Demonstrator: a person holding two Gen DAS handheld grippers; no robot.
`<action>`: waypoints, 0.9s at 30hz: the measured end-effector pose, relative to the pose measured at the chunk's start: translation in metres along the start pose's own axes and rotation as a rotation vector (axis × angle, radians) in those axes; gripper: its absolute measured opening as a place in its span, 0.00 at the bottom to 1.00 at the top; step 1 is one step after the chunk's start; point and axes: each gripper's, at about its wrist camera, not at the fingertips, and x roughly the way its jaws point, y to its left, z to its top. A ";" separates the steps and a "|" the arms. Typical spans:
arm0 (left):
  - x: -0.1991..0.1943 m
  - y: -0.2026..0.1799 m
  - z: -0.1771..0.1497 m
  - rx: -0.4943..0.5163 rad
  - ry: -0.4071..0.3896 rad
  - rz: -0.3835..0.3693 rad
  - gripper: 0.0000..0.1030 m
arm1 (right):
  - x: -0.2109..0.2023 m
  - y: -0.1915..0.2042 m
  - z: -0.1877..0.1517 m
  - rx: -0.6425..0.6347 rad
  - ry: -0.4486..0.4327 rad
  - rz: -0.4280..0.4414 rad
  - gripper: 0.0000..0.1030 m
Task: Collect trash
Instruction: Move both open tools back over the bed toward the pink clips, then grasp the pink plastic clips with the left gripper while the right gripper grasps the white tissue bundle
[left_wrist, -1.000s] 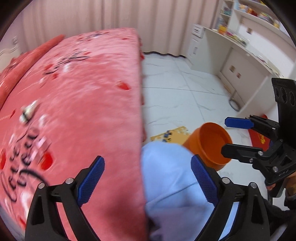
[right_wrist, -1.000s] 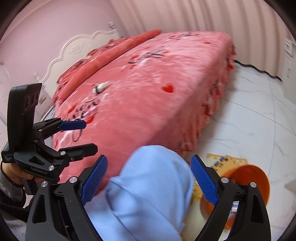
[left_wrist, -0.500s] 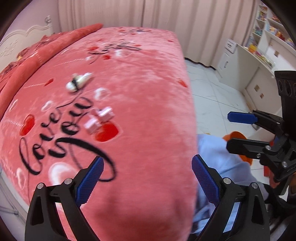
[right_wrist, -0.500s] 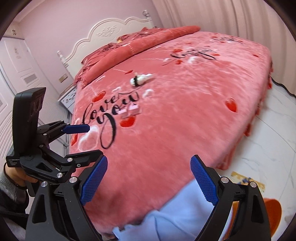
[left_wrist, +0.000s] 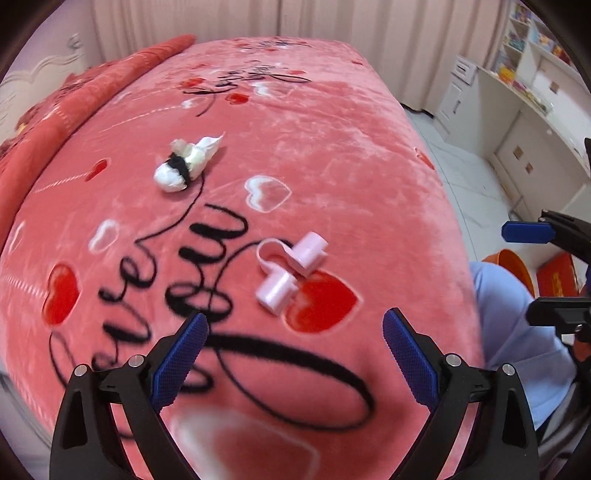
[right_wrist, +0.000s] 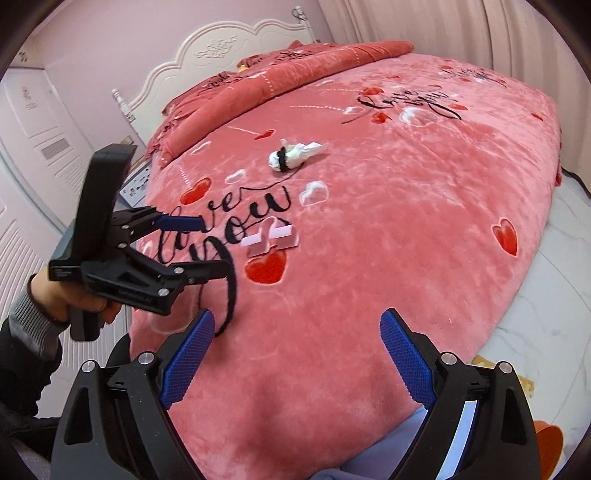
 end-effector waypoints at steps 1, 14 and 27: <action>0.007 0.003 0.004 0.012 0.008 -0.008 0.92 | 0.004 -0.002 0.002 0.011 0.006 -0.010 0.87; 0.058 0.022 0.008 0.028 0.057 -0.114 0.30 | 0.035 -0.015 0.011 0.045 0.045 -0.036 0.87; 0.012 0.065 0.002 -0.013 0.042 -0.045 0.29 | 0.075 0.011 0.065 -0.080 0.036 0.028 0.87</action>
